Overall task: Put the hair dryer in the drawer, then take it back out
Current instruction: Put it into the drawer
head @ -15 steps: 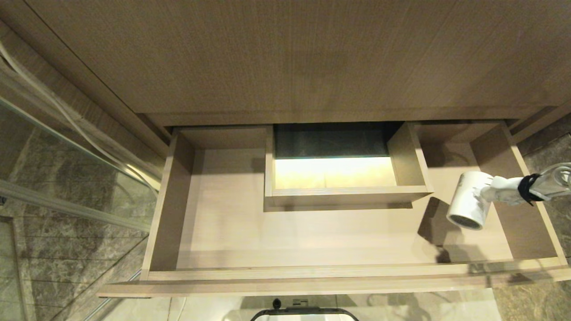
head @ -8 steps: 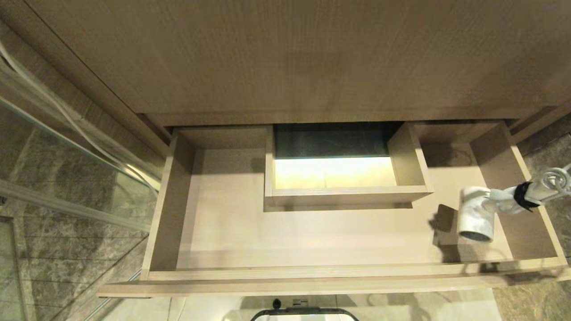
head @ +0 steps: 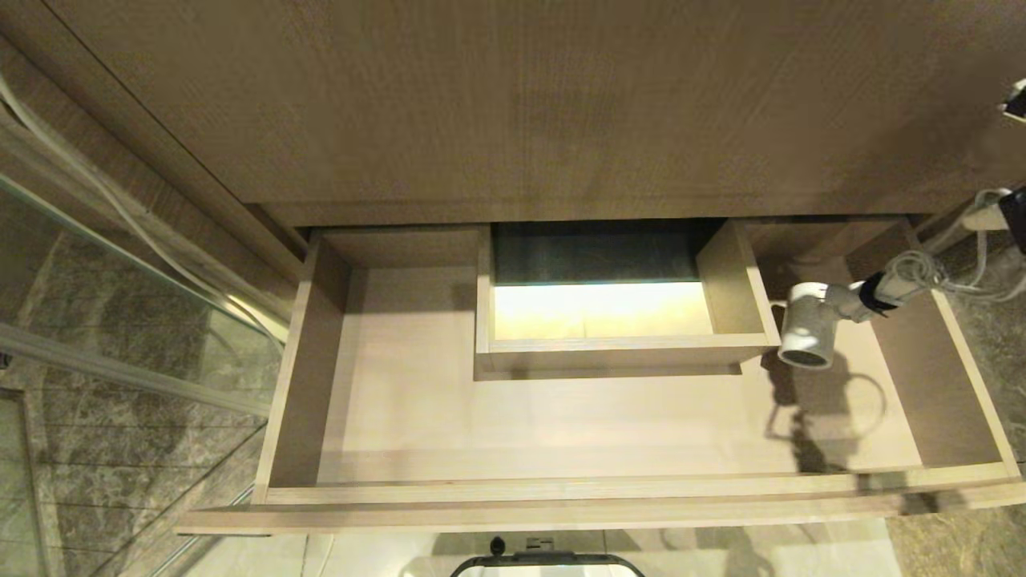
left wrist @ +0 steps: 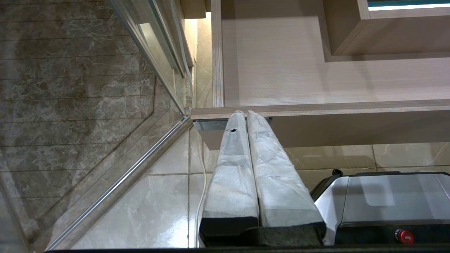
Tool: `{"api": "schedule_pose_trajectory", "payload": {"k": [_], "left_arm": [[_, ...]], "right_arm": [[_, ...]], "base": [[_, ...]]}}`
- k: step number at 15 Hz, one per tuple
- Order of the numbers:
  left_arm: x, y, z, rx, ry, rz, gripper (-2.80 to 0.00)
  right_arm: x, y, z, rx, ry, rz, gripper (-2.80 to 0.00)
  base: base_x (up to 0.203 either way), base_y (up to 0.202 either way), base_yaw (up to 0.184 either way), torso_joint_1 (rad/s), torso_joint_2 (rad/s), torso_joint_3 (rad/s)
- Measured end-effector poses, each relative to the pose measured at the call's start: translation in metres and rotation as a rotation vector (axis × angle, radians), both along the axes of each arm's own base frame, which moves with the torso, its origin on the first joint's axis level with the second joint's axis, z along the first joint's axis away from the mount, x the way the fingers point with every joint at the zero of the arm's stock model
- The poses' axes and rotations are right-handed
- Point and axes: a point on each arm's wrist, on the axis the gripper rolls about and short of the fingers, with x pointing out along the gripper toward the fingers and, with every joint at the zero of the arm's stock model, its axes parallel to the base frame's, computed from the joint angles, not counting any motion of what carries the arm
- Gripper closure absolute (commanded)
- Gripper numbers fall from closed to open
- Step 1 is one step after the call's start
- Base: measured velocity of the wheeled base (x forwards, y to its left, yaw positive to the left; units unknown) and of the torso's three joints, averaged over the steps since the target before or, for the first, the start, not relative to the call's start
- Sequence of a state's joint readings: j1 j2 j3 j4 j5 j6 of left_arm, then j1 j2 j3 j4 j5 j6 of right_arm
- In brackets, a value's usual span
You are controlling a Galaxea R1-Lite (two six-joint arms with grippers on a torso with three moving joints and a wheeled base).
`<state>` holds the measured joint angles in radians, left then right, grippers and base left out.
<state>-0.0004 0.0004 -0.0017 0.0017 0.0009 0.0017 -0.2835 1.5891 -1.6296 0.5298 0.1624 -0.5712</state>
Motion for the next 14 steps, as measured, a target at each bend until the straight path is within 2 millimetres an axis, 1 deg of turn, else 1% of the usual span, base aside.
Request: {"api": "schedule_pose_trajectory", "payload": {"k": [4, 7, 8, 10, 14], "left_arm": [[0.0, 0.0, 0.0, -0.001, 0.0, 0.0, 0.0], [0.0, 0.0, 0.0, 0.0, 0.0, 0.0, 0.0], [0.0, 0.0, 0.0, 0.0, 0.0, 0.0, 0.0], [0.0, 0.0, 0.0, 0.0, 0.0, 0.0, 0.0], [0.0, 0.0, 0.0, 0.0, 0.0, 0.001, 0.0]], "right_arm": [[0.045, 0.007, -0.01, -0.009, 0.01, 0.035, 0.0], [0.07, 0.003, -0.018, -0.013, 0.021, 0.028, 0.0], [0.075, 0.0, -0.022, -0.016, 0.028, 0.017, 0.0], [0.083, -0.013, -0.031, -0.034, 0.058, -0.051, 0.0], [0.092, -0.031, -0.049, -0.052, 0.124, -0.137, 0.0]], "base": [[0.0, 0.0, 0.0, 0.0, 0.0, 0.0], [0.0, 0.0, 0.0, 0.0, 0.0, 0.0], [0.0, 0.0, 0.0, 0.0, 0.0, 0.0], [0.0, 0.0, 0.0, 0.0, 0.0, 0.0], [0.0, 0.0, 0.0, 0.0, 0.0, 0.0]]}}
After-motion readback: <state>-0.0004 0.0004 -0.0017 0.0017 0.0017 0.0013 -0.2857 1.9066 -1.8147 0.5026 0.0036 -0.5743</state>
